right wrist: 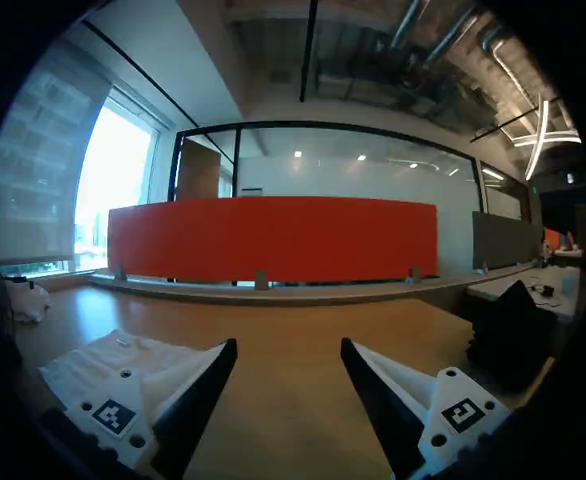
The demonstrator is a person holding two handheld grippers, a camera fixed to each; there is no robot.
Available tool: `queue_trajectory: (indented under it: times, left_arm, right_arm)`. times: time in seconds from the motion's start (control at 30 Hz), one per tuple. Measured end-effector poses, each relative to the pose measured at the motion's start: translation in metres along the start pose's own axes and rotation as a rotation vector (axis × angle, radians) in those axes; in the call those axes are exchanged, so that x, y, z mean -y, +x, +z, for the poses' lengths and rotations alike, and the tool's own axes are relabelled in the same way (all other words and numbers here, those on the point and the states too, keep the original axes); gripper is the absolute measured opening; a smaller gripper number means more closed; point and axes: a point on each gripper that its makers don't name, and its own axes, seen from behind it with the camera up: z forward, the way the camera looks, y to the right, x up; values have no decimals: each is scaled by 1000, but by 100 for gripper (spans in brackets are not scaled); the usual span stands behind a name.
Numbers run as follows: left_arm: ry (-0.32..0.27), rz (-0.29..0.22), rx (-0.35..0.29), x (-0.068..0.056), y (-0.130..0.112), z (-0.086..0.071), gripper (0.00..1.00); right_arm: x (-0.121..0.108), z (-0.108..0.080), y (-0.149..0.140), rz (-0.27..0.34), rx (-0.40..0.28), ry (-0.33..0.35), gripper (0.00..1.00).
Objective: Fold towel
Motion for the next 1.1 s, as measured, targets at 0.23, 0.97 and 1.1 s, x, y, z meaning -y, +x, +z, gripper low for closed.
queue_trajectory:
  times: [0.23,0.97,1.1]
  left_arm:
    - [4,-17,17,4,5,0,92]
    - [-28,-8,36,8,184,-13,92]
    - [-27,-14,40,9,204,-14,92]
  right_arm:
    - [5,-1,8,-7,-4,13,100]
    - [25,-12,188,-62,10,-24,100]
    - [24,-13,210,-50,9,-30,100]
